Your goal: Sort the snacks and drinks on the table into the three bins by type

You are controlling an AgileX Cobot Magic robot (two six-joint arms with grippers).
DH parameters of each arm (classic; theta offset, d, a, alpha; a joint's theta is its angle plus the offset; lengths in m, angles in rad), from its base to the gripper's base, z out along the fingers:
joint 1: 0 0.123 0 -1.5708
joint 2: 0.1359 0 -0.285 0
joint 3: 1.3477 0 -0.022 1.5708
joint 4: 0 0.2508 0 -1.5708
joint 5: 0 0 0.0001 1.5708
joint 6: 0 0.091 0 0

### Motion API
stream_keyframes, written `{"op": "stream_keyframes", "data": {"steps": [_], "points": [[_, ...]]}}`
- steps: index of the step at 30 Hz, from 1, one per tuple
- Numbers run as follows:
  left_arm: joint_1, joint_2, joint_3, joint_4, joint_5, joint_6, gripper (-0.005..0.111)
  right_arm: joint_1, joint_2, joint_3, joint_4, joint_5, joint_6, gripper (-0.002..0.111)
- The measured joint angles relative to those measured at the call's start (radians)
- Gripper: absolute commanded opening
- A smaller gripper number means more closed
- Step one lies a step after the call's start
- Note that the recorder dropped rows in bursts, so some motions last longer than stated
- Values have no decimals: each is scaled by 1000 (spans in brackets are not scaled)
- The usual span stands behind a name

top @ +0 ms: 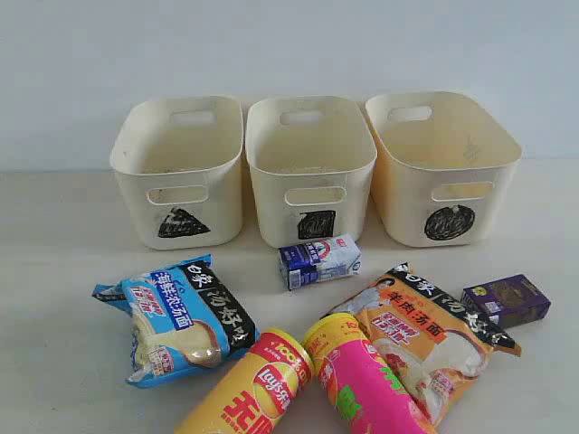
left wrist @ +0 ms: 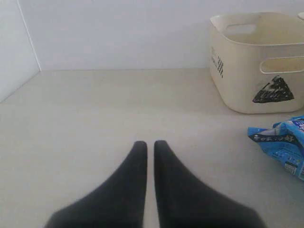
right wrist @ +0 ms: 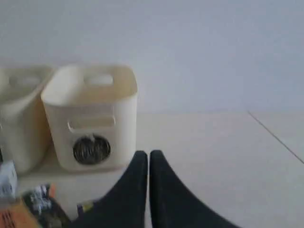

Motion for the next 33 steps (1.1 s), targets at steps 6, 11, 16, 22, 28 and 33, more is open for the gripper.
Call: {"op": "stream_keyframes", "data": {"steps": [6, 11, 16, 22, 28, 33], "points": [[0, 0, 0, 0, 0, 0, 4, 0, 0, 0, 0, -247, 235, 0], [0, 0, 0, 0, 0, 0, 4, 0, 47, -122, -188, -190, 397, 0], [0, 0, 0, 0, 0, 0, 4, 0, 171, -279, -322, -125, 479, 0], [0, 0, 0, 0, 0, 0, 4, 0, 342, -379, -367, -85, 488, 0], [0, 0, 0, 0, 0, 0, 4, 0, 523, -466, -393, -78, 499, 0], [0, 0, 0, 0, 0, 0, 4, 2, 672, -499, -402, -78, 516, 0]]}}
